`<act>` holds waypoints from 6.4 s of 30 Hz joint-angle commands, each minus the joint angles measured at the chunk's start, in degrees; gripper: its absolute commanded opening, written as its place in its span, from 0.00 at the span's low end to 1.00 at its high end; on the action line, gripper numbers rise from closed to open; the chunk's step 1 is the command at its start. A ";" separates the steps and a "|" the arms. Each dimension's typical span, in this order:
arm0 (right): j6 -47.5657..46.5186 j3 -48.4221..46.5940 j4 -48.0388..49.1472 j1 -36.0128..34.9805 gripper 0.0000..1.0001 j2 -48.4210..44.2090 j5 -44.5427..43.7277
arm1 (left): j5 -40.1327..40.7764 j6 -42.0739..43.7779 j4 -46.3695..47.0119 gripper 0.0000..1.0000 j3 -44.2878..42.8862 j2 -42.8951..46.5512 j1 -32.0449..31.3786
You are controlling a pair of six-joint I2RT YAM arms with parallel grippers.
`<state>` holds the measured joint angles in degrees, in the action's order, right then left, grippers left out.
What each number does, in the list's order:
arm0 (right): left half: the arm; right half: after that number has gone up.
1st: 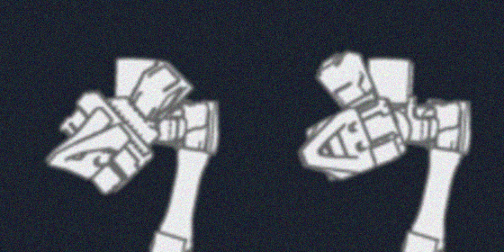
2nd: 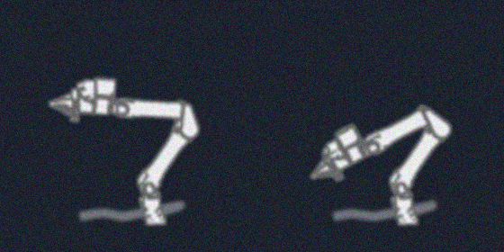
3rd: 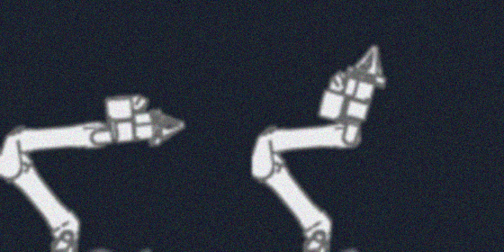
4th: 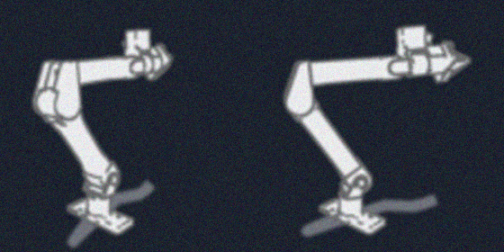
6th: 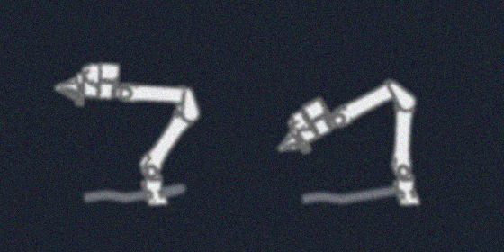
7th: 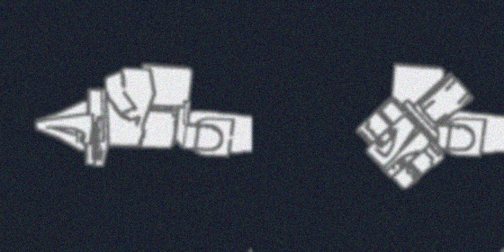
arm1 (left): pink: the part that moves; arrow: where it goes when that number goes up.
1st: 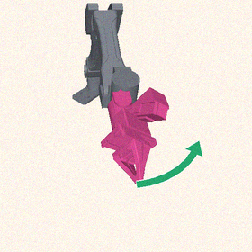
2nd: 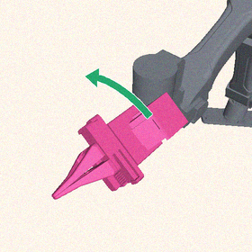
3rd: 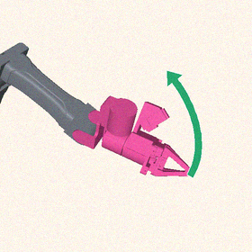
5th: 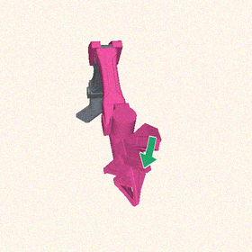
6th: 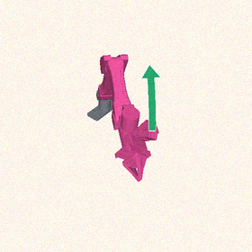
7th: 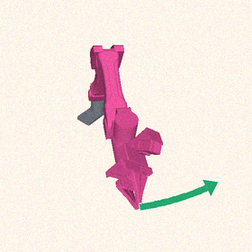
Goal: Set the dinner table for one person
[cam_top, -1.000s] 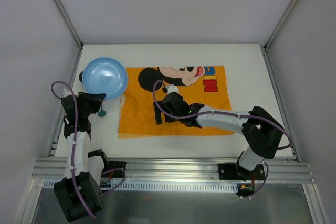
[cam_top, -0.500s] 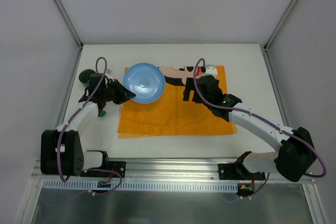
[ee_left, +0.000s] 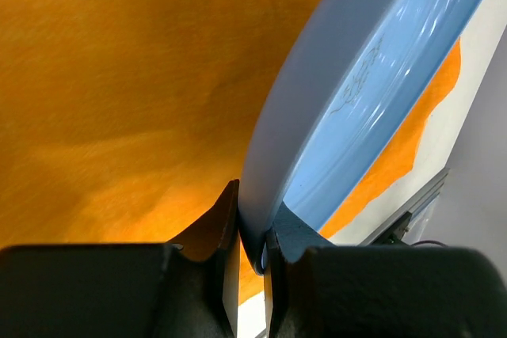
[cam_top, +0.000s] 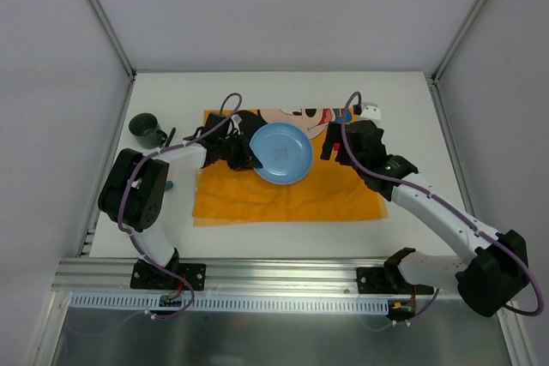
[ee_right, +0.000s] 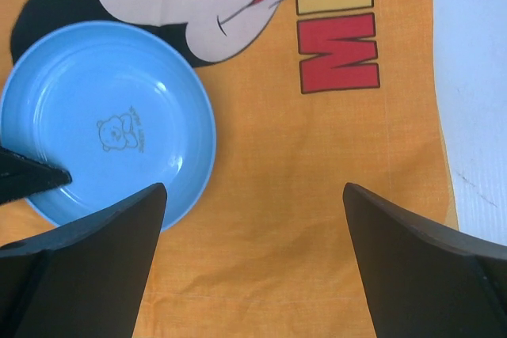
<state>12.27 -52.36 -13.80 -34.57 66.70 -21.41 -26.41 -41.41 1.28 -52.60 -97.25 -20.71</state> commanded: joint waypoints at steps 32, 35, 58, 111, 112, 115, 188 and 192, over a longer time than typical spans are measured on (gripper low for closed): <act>-1.99 7.18 0.44 4.42 1.00 -5.09 1.55 | 4.97 -5.17 2.42 0.57 -1.98 -10.85 -2.67; -1.90 7.27 0.53 4.33 0.99 -5.00 1.55 | 3.04 -5.70 1.97 0.99 -1.46 -9.98 -2.67; -0.76 9.99 3.16 4.42 0.99 -5.26 4.53 | 20.96 -2.80 -15.78 0.99 2.13 31.06 9.27; -5.68 -38.10 -4.22 -14.39 0.99 38.98 21.76 | 31.52 -7.11 -20.71 0.93 3.03 29.94 38.28; -5.68 -36.08 -2.91 -14.21 1.00 37.56 19.85 | 30.90 -6.85 -20.09 0.91 2.33 28.54 38.98; -5.68 -29.39 -0.45 -13.95 1.00 32.98 19.21 | 28.53 -7.02 -18.42 0.88 0.92 24.66 40.92; -3.66 -2.57 9.32 -10.35 1.00 15.49 17.46 | 37.22 1.06 -20.52 0.00 -29.13 3.12 25.64; -3.92 -1.78 8.44 -10.26 1.00 14.17 16.66 | 37.40 2.73 -22.28 0.00 -33.44 4.26 22.39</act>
<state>8.49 -54.63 -4.97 -44.99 83.94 -3.31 8.99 -40.95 -21.61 -80.49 -98.48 2.63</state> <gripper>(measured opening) 0.993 0.075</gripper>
